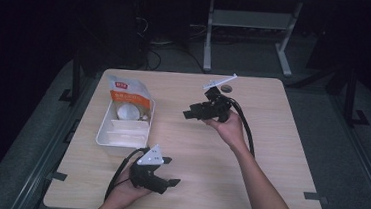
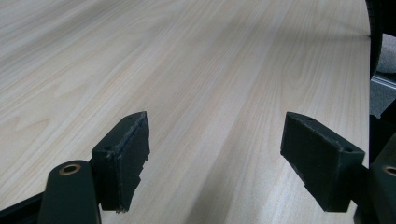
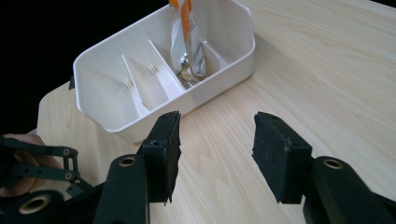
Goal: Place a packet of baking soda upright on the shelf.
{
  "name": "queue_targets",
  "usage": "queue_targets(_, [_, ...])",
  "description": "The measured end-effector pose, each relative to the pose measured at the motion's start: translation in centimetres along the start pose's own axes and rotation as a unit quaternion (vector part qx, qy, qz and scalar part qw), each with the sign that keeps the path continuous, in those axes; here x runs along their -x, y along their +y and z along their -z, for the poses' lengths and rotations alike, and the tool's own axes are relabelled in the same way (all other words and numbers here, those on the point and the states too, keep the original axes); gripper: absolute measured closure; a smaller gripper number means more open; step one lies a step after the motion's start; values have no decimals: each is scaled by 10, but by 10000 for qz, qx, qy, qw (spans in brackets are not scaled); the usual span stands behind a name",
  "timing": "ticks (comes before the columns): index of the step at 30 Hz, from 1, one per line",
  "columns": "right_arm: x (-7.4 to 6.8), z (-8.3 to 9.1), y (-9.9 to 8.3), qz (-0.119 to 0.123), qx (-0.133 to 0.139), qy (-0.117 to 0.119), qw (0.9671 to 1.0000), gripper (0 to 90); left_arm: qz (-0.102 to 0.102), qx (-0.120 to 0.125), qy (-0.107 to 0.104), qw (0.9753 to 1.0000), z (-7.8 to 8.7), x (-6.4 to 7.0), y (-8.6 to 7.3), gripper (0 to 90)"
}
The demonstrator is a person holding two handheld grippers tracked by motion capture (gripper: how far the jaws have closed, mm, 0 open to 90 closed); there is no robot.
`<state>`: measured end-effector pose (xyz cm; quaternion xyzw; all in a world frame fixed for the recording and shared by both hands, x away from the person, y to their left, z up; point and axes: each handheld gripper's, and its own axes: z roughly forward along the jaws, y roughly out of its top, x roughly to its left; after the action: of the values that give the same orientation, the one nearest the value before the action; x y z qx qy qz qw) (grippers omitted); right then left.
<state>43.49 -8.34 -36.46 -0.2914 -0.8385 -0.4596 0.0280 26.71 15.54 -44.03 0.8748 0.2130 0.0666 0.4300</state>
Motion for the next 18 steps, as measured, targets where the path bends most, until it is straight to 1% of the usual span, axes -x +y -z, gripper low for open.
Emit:
queue_targets(1, [0,0,0,0,0,0,10000,489,0,0,0,10000,0,0,0,234])
queue_targets(4, [2,8,-5,-63,46,-29,10000,477,18,-25,-14,10000,-1,0,0,232])
queue_targets(9, [4,16,-12,-102,29,-65,9999,466,15,-21,2,10000,0,0,0,232])
queue_targets(10, [5,19,-15,-133,33,-77,9999,461,27,-31,5,10000,-1,-1,0,232])
queue_targets(13, [6,25,-20,-187,20,-50,9998,459,37,-22,14,10000,-1,-1,0,231])
queue_targets(18, [5,33,-24,-173,69,-94,9998,457,42,-17,30,10000,-1,-1,0,231])
